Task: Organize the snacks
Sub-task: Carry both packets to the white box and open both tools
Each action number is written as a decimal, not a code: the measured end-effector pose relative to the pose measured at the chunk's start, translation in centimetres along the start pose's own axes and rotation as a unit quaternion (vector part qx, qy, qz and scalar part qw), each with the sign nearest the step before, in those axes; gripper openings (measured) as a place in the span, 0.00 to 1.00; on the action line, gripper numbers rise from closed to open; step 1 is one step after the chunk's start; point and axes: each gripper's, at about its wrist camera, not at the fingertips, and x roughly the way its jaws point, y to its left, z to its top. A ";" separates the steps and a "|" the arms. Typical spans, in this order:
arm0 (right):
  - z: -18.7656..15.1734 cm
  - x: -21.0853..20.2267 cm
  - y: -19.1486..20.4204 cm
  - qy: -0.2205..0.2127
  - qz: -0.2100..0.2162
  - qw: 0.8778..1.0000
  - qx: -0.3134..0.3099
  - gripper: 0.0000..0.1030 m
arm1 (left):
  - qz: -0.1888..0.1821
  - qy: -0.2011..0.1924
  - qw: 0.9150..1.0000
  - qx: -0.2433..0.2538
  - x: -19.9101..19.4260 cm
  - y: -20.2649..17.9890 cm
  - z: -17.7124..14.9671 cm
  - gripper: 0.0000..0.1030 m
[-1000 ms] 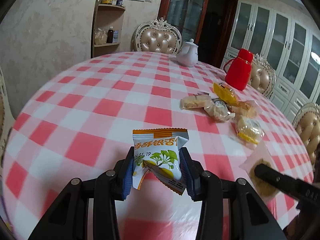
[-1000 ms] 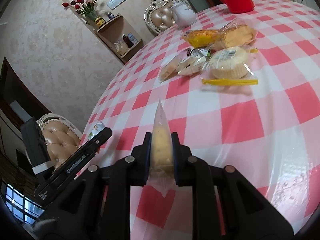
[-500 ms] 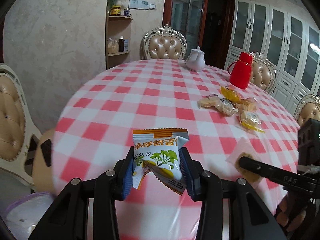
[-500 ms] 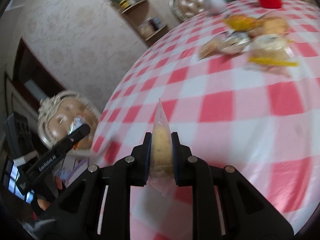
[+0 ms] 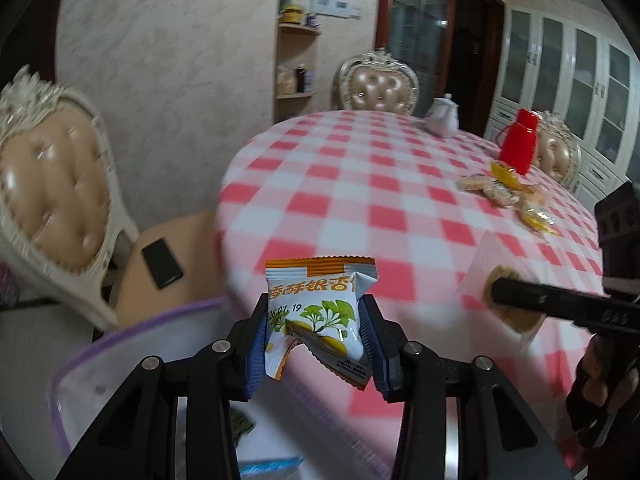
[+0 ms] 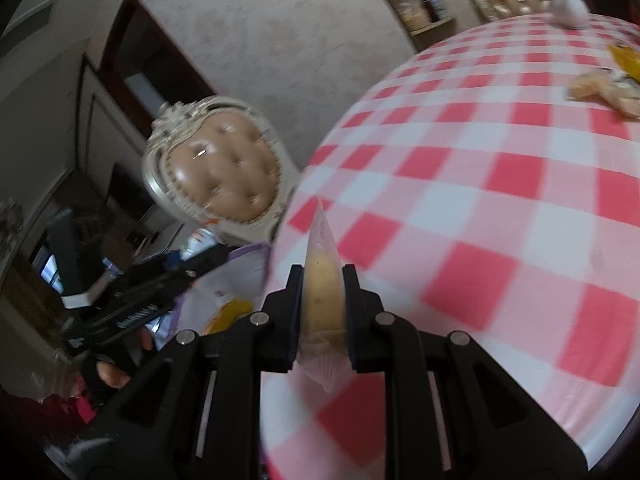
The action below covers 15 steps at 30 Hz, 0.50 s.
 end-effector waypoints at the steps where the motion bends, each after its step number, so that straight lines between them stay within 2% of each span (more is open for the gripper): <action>1: -0.2 0.6 0.8 0.008 0.007 1.000 -0.009 0.22 | 0.007 0.005 1.000 -0.004 0.0 0.8 -0.6 0.43; 8: -2.6 3.6 6.1 0.058 0.045 0.995 -0.070 0.22 | 0.048 0.040 0.997 -0.048 -0.5 6.7 -4.7 0.43; 15: -5.0 6.3 10.5 0.107 0.072 0.984 -0.126 0.22 | 0.080 0.045 0.993 -0.078 -1.3 10.2 -6.0 0.43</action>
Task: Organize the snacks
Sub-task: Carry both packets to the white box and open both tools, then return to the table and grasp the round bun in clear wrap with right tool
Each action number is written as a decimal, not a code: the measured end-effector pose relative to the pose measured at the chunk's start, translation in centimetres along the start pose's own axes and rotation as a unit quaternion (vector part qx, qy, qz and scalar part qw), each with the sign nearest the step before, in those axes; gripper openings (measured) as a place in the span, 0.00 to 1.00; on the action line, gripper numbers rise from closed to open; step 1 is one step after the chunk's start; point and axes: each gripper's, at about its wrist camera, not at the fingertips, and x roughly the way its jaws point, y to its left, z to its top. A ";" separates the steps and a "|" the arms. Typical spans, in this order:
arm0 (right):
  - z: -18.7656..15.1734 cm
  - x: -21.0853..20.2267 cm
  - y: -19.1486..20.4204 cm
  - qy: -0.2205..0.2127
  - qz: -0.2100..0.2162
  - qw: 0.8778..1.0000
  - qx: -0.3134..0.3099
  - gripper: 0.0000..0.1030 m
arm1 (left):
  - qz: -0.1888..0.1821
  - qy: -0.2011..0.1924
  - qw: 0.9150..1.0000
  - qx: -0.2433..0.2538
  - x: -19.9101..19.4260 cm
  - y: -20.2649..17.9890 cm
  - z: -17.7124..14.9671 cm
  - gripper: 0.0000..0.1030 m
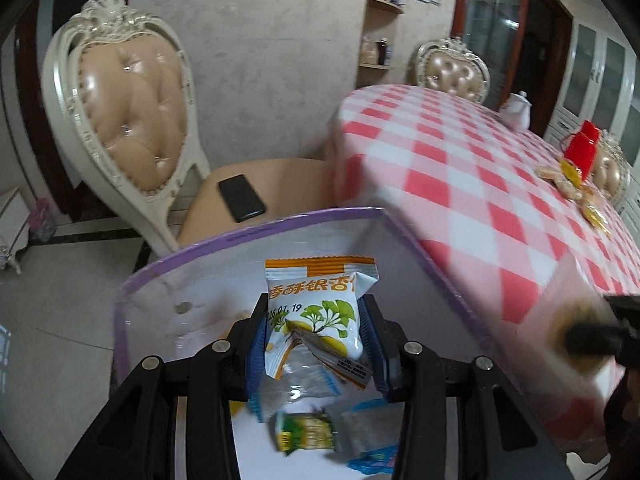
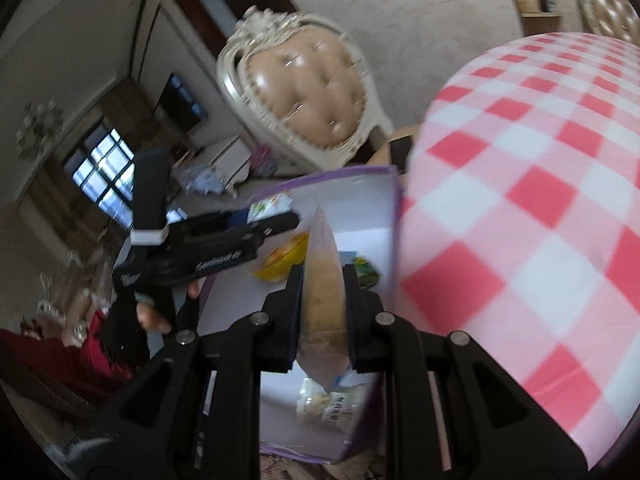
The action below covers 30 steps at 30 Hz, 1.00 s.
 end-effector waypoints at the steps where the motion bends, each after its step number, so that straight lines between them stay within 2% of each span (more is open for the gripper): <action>1: 0.0 0.4 0.4 0.005 0.006 1.000 -0.005 0.24 | 0.005 0.001 1.000 -0.003 0.2 0.2 0.2 0.43; 3: -0.1 1.2 0.9 0.009 0.010 1.000 -0.011 0.27 | 0.019 0.002 1.000 -0.011 0.3 0.7 0.3 0.46; 5: 0.1 1.3 0.6 0.001 -0.002 1.000 -0.003 0.51 | 0.038 -0.005 0.999 -0.015 0.2 0.9 0.4 0.64; 6: 0.1 1.1 0.3 -0.005 -0.005 1.000 0.001 0.53 | 0.051 -0.014 0.999 -0.012 0.0 0.7 0.4 0.76; 7: 0.1 0.9 -0.1 -0.009 -0.007 1.000 0.006 0.53 | 0.061 -0.022 0.998 -0.008 -0.1 0.5 0.5 0.81; 10: 0.3 -0.7 -1.6 -0.022 -0.019 0.999 0.024 0.53 | 0.071 -0.038 0.997 0.008 -0.4 -0.2 0.8 0.82; 13: 0.5 -2.8 -2.6 -0.037 -0.039 0.998 0.031 0.53 | 0.054 -0.037 0.998 0.017 -0.3 -1.6 1.5 0.82; 16: 0.5 -5.3 -4.4 -0.062 -0.083 0.994 0.044 0.67 | 0.036 -0.037 0.998 0.033 -0.2 -4.3 2.4 0.82; 19: 0.3 -7.7 -6.7 -0.088 -0.132 0.986 0.058 0.69 | 0.005 -0.046 0.997 0.067 -0.1 -8.3 3.7 0.82; 23: -0.2 -12.0 -10.3 -0.118 -0.218 0.966 0.077 0.79 | -0.068 -0.052 0.991 0.099 0.7 -14.6 5.8 0.83; 24: -0.5 -13.4 -11.6 -0.125 -0.246 0.957 0.091 0.79 | -0.090 -0.046 0.989 0.110 1.5 -16.8 6.6 0.84; 27: -1.4 -17.5 -16.0 -0.141 -0.320 0.925 0.147 0.79 | -0.123 -0.040 0.982 0.139 3.7 -22.0 7.8 0.84; 29: -2.4 -20.5 -18.7 -0.157 -0.341 0.907 0.188 0.79 | -0.141 -0.019 0.977 0.157 5.8 -26.0 8.6 0.84; 30: -3.2 -22.5 -20.6 -0.172 -0.350 0.894 0.221 0.79 | -0.152 -0.007 0.975 0.160 6.7 -27.6 8.9 0.84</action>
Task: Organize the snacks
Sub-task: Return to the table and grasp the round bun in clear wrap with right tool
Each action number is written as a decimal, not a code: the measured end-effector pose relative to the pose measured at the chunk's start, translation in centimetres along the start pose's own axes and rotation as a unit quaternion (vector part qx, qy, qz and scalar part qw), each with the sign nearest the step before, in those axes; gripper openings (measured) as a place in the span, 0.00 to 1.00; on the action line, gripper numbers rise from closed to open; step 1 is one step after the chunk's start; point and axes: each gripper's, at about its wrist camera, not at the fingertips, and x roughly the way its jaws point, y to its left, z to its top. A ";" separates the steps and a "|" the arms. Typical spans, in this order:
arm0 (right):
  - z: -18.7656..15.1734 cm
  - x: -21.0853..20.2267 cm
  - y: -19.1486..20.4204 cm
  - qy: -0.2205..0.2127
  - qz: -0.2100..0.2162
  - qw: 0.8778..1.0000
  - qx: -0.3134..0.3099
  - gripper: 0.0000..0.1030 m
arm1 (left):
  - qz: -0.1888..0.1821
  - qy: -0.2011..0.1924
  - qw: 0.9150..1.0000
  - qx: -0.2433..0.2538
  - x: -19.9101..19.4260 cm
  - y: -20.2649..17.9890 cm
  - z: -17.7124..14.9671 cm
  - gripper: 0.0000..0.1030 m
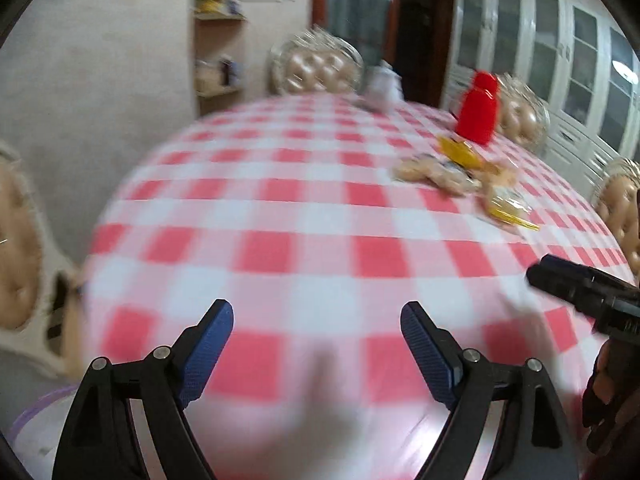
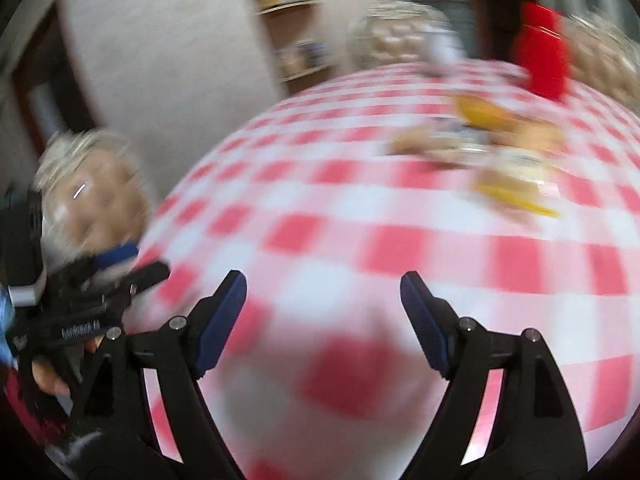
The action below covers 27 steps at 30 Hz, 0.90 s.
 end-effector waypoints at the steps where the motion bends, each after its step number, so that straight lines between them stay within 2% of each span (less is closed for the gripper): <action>1: 0.7 -0.2 -2.5 -0.005 -0.018 0.999 0.034 0.79 | -0.017 0.012 1.000 -0.002 1.6 -1.0 0.9 0.84; 3: 1.7 -0.5 -6.1 -0.015 -0.044 0.996 0.076 0.79 | -0.049 0.034 0.998 -0.010 4.7 -3.4 2.7 0.84; 6: 3.2 -0.4 -10.4 -0.023 -0.059 0.991 0.116 0.79 | -0.074 0.056 0.995 -0.020 8.4 -6.3 4.5 0.84; 8: 3.7 -0.1 -12.4 -0.026 -0.055 0.988 0.143 0.79 | -0.081 0.057 0.994 -0.038 10.3 -7.6 5.6 0.84; 11: 4.2 1.4 -13.8 -0.006 -0.042 0.984 0.171 0.79 | -0.081 0.037 0.993 -0.076 12.8 -8.9 7.2 0.84; 13: 4.5 2.3 -13.6 0.004 -0.048 0.985 0.167 0.79 | -0.079 0.033 0.992 -0.089 13.8 -9.2 8.2 0.84; 17: 5.8 3.4 -11.8 -0.012 -0.072 0.987 0.140 0.82 | -0.071 0.006 0.991 -0.117 14.7 -8.3 9.8 0.84; 21: 7.8 5.8 -8.6 -0.030 -0.134 0.987 0.086 0.86 | -0.072 0.000 0.984 -0.162 15.2 -6.1 10.1 0.84; 24: 8.7 9.1 -6.5 -0.004 -0.215 0.976 0.044 0.88 | -0.091 0.012 0.974 -0.206 15.5 -4.7 9.7 0.84; 25: 8.7 10.3 -6.0 0.012 -0.248 0.968 0.031 0.88 | -0.093 0.014 0.973 -0.211 15.6 -4.5 9.7 0.84; 27: 8.8 11.6 -5.8 0.034 -0.281 0.959 0.015 0.88 | -0.097 0.021 0.971 -0.218 15.8 -4.1 9.6 0.84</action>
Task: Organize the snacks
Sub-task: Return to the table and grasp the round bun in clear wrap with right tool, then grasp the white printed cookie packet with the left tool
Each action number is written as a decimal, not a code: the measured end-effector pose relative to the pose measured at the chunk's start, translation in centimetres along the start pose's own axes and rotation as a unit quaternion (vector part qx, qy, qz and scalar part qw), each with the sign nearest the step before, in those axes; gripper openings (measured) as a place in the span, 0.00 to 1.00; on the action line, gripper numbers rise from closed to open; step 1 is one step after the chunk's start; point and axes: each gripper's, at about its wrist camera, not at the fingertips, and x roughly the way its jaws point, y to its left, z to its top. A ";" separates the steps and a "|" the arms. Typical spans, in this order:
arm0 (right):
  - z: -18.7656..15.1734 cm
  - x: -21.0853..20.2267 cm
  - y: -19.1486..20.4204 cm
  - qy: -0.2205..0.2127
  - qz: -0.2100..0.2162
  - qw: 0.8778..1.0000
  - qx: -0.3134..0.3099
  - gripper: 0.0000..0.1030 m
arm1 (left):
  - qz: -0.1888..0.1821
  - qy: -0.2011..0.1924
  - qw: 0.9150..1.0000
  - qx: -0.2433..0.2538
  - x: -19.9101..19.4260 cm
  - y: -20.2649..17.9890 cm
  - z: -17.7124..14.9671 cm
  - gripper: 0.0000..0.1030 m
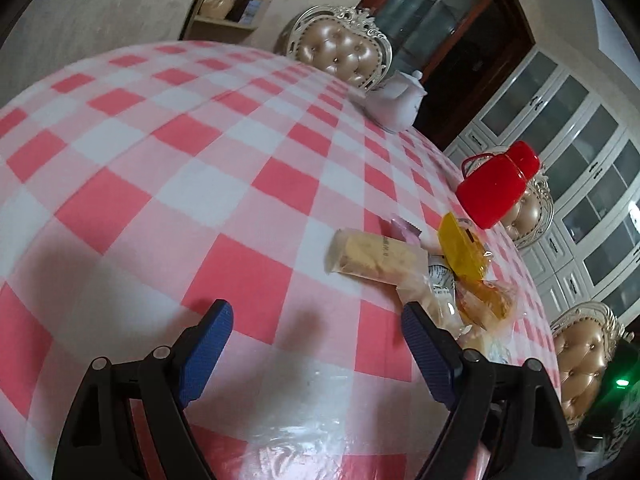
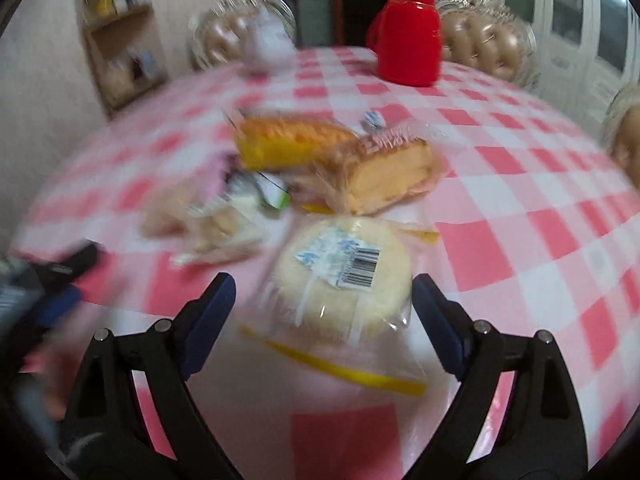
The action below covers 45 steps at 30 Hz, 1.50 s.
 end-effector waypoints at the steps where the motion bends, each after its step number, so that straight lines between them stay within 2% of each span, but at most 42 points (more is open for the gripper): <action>1: 0.2 0.4 0.1 0.007 -0.009 1.000 -0.001 0.88 | -0.001 0.007 1.000 -0.004 0.2 0.2 0.0 0.84; 6: 0.5 1.8 -3.1 0.037 0.019 0.997 0.061 0.88 | -0.009 0.016 1.000 0.004 0.3 0.1 -0.2 0.84; 7: 0.5 1.4 -3.6 0.028 0.023 0.997 0.061 0.84 | -0.012 0.017 1.000 0.008 0.2 0.0 -0.3 0.84; 8: 0.4 1.2 -3.7 0.030 0.023 0.998 0.055 0.74 | -0.015 0.018 1.000 0.013 0.2 -0.2 -0.4 0.84; 9: 0.2 0.8 -4.0 0.025 0.022 0.998 0.049 0.71 | -0.018 0.018 0.999 0.020 0.1 -0.4 -0.5 0.84; 11: -0.6 -0.1 -5.4 0.024 0.037 0.997 0.059 0.68 | -0.025 0.021 0.998 0.048 0.2 -1.2 -0.6 0.84; 14: -1.8 -1.4 -7.4 0.027 0.066 0.995 0.075 0.67 | -0.029 0.023 0.992 0.123 0.3 -3.6 -1.5 0.84; 18: -4.2 -3.4 -10.0 0.029 0.119 0.986 0.114 0.67 | -0.050 0.027 0.971 0.232 1.1 -7.4 -2.8 0.84; 21: -4.9 -4.3 -10.8 0.026 0.142 0.981 0.133 0.67 | -0.051 0.060 0.952 0.295 3.2 -9.4 -3.0 0.84; 24: -4.6 -5.3 -11.0 0.012 0.163 0.976 0.144 0.67 | -0.051 0.077 0.945 0.313 5.4 -10.7 -2.1 0.84; 26: -4.5 -5.9 -10.9 0.005 0.162 0.977 0.141 0.67 | -0.055 0.083 0.940 0.326 6.8 -11.6 -1.4 0.84; 29: -4.4 -6.0 -10.6 0.006 0.164 0.977 0.135 0.67 | -0.078 0.084 0.931 0.347 8.2 -12.5 -0.2 0.84; 31: -4.3 -5.7 -10.4 0.010 0.166 0.977 0.134 0.67 | -0.103 0.087 0.918 0.374 8.4 -13.1 -0.2 0.84; 33: -4.3 -5.4 -10.4 0.017 0.169 0.976 0.134 0.67 | -0.109 0.098 0.905 0.399 8.6 -13.5 -0.6 0.84; 36: -4.2 -5.2 -10.5 0.019 0.172 0.975 0.138 0.67 | -0.127 0.114 0.892 0.418 8.6 -13.9 -1.4 0.84; 38: -4.2 -5.2 -10.5 0.017 0.169 0.976 0.137 0.67 | -0.112 0.116 0.883 0.441 8.2 -14.3 -2.5 0.75; 39: -4.2 -5.2 -10.5 0.017 0.167 0.976 0.136 0.67 | -0.117 0.122 0.876 0.451 7.9 -14.4 -3.1 0.56; 42: -4.2 -5.1 -10.7 0.017 0.165 0.976 0.138 0.67 | -0.126 0.131 0.864 0.470 6.7 -14.5 -4.9 0.54; 45: -4.2 -5.1 -11.3 0.016 0.164 0.975 0.150 0.67 | -0.152 0.127 0.856 0.478 5.0 -14.4 -6.0 0.54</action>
